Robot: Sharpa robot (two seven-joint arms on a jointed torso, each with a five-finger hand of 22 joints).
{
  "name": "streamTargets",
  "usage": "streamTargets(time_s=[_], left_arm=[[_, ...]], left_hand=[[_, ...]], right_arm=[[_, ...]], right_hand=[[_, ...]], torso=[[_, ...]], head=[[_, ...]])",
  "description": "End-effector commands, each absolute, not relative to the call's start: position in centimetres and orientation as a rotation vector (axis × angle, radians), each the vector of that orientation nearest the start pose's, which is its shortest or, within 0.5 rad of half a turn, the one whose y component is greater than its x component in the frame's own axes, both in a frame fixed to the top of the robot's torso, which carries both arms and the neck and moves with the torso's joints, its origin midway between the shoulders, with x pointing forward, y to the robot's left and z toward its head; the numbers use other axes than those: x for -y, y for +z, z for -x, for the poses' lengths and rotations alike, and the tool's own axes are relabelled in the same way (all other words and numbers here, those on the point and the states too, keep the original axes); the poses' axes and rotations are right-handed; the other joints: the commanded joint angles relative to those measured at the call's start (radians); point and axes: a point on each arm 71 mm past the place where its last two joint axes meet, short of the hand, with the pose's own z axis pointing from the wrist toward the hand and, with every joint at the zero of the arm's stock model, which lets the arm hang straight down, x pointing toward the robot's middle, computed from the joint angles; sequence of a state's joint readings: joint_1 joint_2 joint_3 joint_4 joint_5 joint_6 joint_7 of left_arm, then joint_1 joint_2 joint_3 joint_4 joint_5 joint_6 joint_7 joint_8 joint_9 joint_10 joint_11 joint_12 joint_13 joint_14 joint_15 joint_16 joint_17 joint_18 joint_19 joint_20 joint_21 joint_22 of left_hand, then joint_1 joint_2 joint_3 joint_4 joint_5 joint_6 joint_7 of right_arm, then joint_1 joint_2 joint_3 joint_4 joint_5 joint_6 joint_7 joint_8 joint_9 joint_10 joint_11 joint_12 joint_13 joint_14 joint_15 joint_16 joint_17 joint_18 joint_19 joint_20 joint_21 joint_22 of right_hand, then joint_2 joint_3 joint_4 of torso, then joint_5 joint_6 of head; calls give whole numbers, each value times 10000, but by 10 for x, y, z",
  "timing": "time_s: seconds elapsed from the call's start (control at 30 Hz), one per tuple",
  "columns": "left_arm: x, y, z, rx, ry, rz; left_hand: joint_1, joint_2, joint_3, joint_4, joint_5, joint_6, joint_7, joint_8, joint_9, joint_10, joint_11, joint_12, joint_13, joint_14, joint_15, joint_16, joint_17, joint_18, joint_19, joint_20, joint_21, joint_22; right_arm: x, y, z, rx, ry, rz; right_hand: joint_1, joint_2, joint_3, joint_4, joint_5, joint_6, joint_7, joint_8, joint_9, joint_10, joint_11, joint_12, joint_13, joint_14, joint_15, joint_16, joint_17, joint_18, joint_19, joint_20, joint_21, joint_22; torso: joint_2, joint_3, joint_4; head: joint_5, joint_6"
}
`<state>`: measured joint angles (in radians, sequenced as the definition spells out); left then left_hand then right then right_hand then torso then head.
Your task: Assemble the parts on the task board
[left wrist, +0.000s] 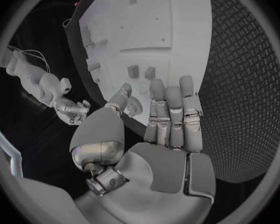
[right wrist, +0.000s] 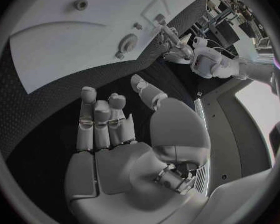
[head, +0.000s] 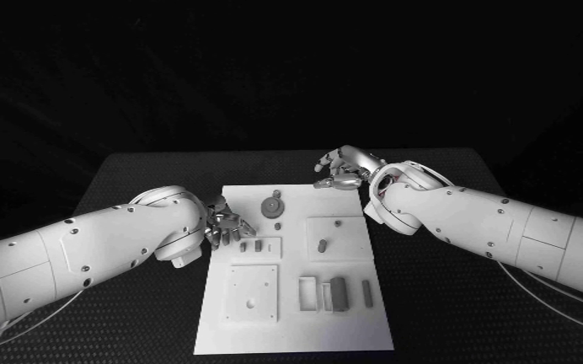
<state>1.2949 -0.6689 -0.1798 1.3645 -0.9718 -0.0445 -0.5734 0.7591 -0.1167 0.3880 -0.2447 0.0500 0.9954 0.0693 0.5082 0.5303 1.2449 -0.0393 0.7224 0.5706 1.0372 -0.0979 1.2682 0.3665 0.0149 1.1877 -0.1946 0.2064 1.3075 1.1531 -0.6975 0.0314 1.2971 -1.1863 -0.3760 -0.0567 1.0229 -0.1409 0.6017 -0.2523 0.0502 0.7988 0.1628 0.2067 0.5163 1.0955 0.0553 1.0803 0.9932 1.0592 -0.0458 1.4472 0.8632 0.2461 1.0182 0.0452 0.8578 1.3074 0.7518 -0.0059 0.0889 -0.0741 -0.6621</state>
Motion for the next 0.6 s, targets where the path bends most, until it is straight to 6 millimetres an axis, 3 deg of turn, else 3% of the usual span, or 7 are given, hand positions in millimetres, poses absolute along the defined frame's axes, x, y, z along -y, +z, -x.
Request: streamTargets(time_s=[0.03,0.2,0.33,0.37,0.43,0.6], left_arm=[[-184,-225,-509,-21731,-4280,4284],[-185,-218,-513,-20678,-5230,5172],[-175,-213,-512,-20326,-7343,4881],[-171,-210,-512,-20041,-7802,4727],[-165,-206,-512,-19522,-8358,3728],[-152,-202,-512,-18869,-7946,694]], left_hand=[[-54,47,-45,-82,0,-261,85,-91,-46,-228,88,-159,-90,-203,64,-146,-79,-149,-190,58,-154,-34],[269,249,27,-383,37,-999,470,-217,-147,-1013,487,-760,-507,-963,529,-715,-405,-149,-933,502,-723,-303],[963,336,207,-417,238,-1261,640,-201,-191,-1485,703,-1216,-847,-1411,837,-1168,-661,-149,-1417,803,-1097,-501],[1958,456,709,-409,91,-1408,749,-308,-287,-1871,913,-1650,-1135,-1742,1107,-1572,-869,-128,-1717,1070,-1316,-643],[2849,454,1090,-463,82,-1394,755,-381,-377,-1873,1014,-1963,-1393,-1691,1227,-1742,-973,-69,-1687,1177,-1353,-722],[3969,327,1499,-457,63,-1397,847,-814,-656,-1987,1392,-3349,-2312,-1697,1336,-1834,-981,2,-1726,1306,-1376,-891]], right_arm=[[198,-197,-528,-16555,7448,-1859],[198,-197,-528,-16554,7444,-1859],[199,-197,-528,-16553,7428,-1863],[199,-197,-528,-16554,7428,-1862],[200,-197,-529,-16545,7416,-1866],[200,-198,-529,-16554,7399,-1871]], right_hand=[[-107,-8,-3,62,-12,17,66,5,-14,-91,-4,35,-14,-27,-64,67,-9,157,-36,-32,7,127],[-107,-9,-3,64,-12,17,66,5,-14,-91,-4,36,-15,-27,-64,67,-10,157,-36,-32,7,127],[-107,-9,-2,65,-12,18,66,6,-14,-91,-4,36,-16,-27,-64,68,-10,157,-36,-32,7,127],[-107,-9,-2,66,-12,18,66,6,-14,-91,-4,37,-16,-28,-64,68,-10,157,-36,-32,7,127],[-104,-12,-2,64,-12,18,66,6,-14,-92,-4,38,-17,-28,-64,68,-11,157,-36,-33,7,128],[-102,-13,-1,63,-12,19,66,7,-13,-92,-4,39,-17,-27,-64,69,-11,157,-36,-33,8,128]], torso=[[1,5,-6],[2,13,-3],[9,0,7],[2,-7,13],[1,-4,8],[4,-11,11]], head=[[-11,15],[-27,25],[-60,32],[-48,35],[-45,61],[-57,71]])
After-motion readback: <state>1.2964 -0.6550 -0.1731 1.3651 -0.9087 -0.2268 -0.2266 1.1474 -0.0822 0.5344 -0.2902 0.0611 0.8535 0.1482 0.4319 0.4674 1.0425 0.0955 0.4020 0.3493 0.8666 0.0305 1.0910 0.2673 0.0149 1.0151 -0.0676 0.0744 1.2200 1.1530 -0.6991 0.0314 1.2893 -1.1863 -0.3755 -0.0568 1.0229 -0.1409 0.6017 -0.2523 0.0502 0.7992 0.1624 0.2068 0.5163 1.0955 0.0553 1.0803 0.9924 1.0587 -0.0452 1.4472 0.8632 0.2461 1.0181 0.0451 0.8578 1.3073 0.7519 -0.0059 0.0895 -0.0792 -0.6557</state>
